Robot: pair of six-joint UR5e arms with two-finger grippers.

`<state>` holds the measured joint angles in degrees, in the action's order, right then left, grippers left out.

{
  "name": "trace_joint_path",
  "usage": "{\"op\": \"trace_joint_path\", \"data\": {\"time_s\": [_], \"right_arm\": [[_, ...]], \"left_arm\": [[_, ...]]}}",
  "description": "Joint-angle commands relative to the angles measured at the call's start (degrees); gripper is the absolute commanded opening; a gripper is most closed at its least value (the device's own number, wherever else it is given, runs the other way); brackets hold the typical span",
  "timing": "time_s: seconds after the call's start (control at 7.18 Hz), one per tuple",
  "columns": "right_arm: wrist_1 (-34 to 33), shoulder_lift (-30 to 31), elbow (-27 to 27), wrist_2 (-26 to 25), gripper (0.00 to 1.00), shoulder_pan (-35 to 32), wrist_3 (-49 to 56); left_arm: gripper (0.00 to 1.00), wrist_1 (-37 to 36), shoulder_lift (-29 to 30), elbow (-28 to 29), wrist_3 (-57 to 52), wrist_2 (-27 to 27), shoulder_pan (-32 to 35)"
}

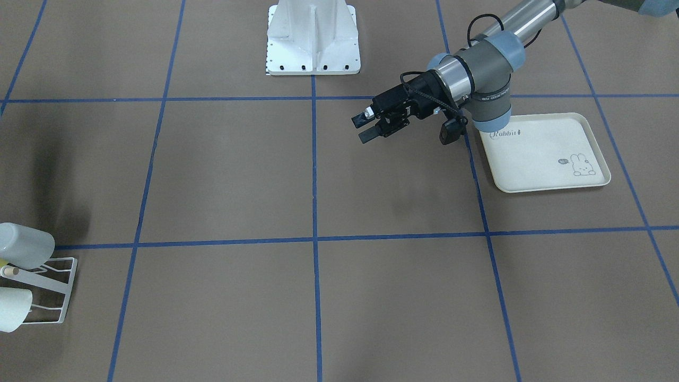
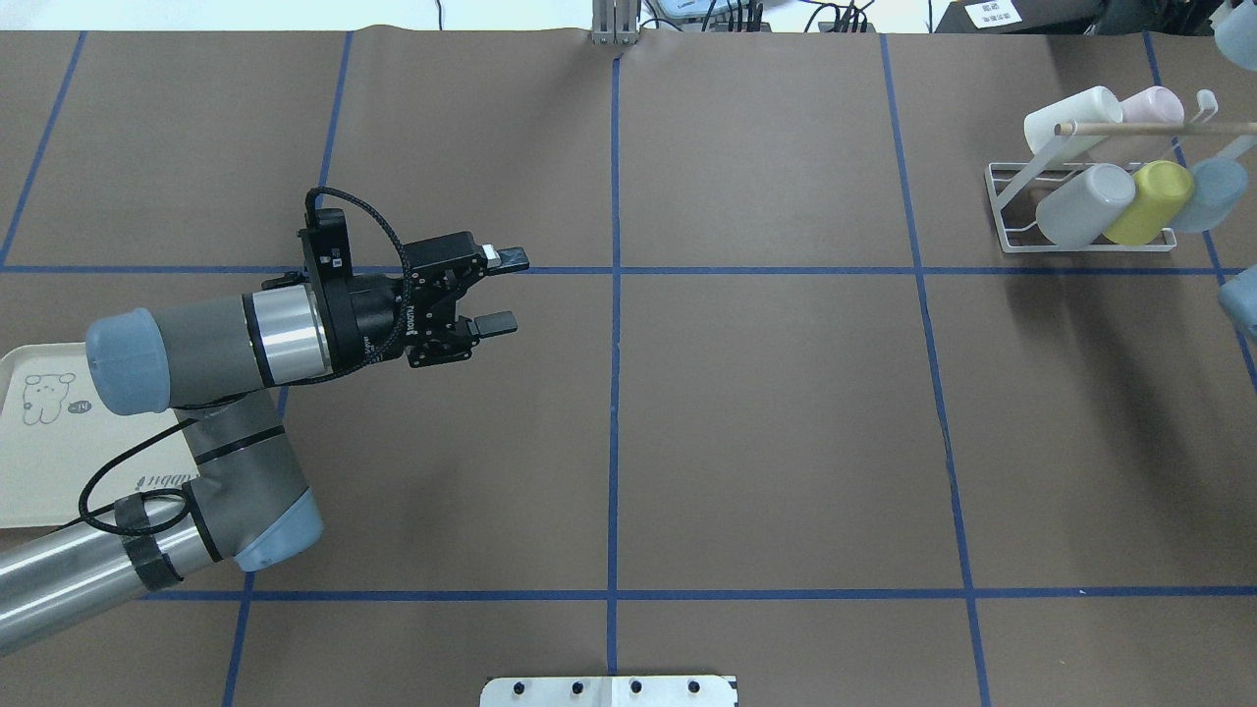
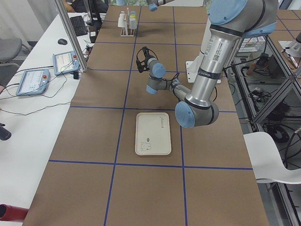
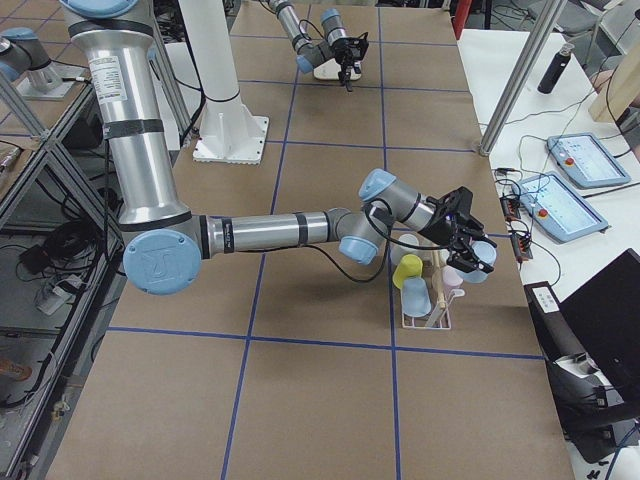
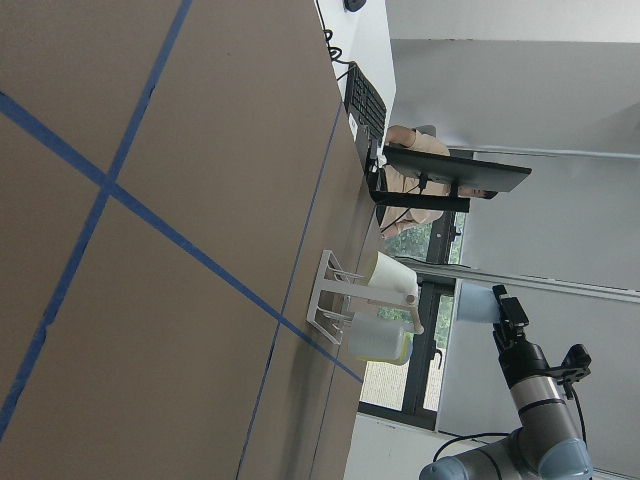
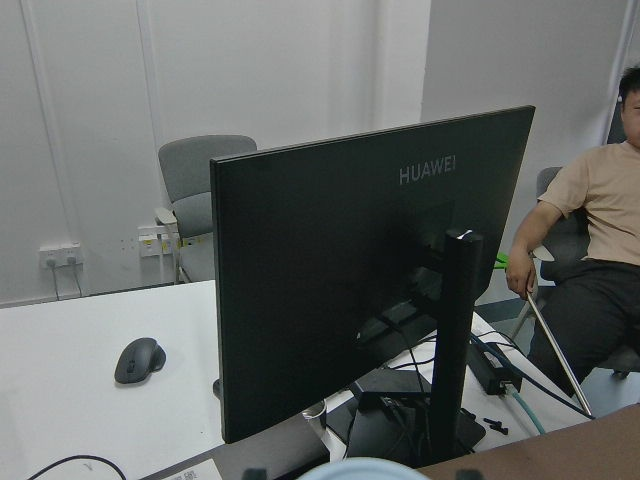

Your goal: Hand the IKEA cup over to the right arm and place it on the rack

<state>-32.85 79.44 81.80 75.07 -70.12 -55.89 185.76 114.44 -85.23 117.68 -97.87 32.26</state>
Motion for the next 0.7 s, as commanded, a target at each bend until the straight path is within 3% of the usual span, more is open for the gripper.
{"op": "trace_joint_path", "data": {"time_s": [0.0, 0.56], "right_arm": [[0.5, -0.9, -3.6, 0.0, 0.12, -0.1, -0.2], [0.6, -2.3, -5.6, -1.1, 0.13, 2.4, -1.3]], "left_arm": [[0.99, 0.0, 0.2, 0.5, 0.1, 0.2, -0.3], [0.99, 0.0, 0.2, 0.9, 0.1, 0.3, -0.4]]}}
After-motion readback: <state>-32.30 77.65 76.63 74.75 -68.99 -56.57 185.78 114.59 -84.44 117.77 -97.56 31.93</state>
